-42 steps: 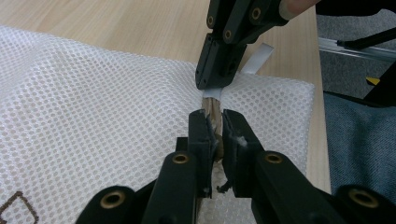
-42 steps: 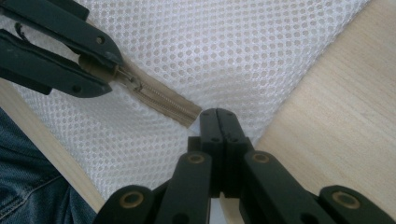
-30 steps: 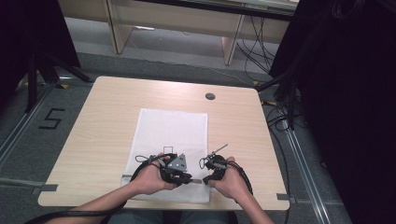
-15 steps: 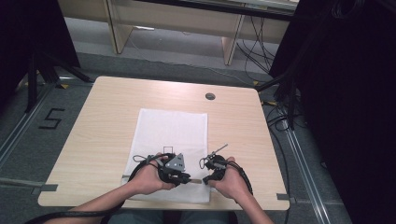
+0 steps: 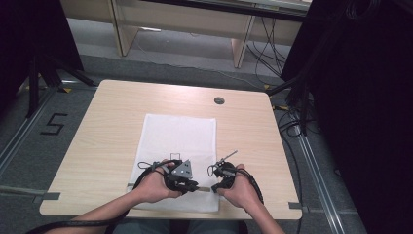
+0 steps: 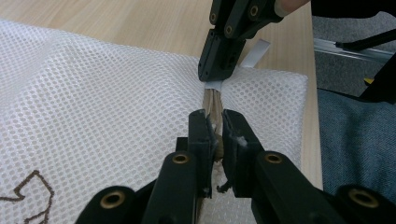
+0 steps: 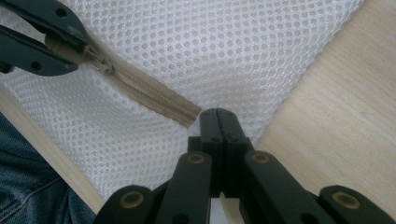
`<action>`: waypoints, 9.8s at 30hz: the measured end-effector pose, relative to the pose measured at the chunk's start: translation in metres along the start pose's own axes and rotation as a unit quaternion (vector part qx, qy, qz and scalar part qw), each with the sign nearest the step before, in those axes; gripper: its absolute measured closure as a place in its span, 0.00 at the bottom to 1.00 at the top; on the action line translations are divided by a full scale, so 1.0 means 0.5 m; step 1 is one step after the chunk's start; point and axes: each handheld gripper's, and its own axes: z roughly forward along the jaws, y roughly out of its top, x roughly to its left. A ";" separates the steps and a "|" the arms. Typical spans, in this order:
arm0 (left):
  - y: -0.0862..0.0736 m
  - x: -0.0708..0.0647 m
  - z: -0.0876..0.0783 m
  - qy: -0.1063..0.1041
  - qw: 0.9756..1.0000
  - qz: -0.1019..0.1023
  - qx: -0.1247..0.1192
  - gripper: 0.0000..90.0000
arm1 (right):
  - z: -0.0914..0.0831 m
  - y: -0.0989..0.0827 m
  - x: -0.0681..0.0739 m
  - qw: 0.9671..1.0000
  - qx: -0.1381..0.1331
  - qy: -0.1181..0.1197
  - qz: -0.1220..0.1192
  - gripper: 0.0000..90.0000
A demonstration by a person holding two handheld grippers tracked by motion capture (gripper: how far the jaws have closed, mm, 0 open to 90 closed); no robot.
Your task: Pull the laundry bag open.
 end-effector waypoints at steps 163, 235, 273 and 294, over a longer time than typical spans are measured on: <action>-0.054 0.013 -0.090 0.001 1.000 -0.015 -0.013 0.91 | -0.001 -0.003 0.002 1.000 0.000 -0.004 0.011 1.00; -0.080 0.017 -0.124 -0.002 1.000 -0.016 -0.017 0.91 | 0.002 -0.003 0.000 1.000 -0.004 -0.006 0.006 1.00; -0.099 0.022 -0.147 0.004 1.000 -0.018 -0.013 0.91 | 0.001 -0.003 0.000 1.000 -0.003 -0.006 0.007 1.00; -0.111 0.025 -0.158 0.004 0.999 -0.031 -0.019 0.91 | 0.001 -0.003 0.000 1.000 -0.003 -0.006 0.006 1.00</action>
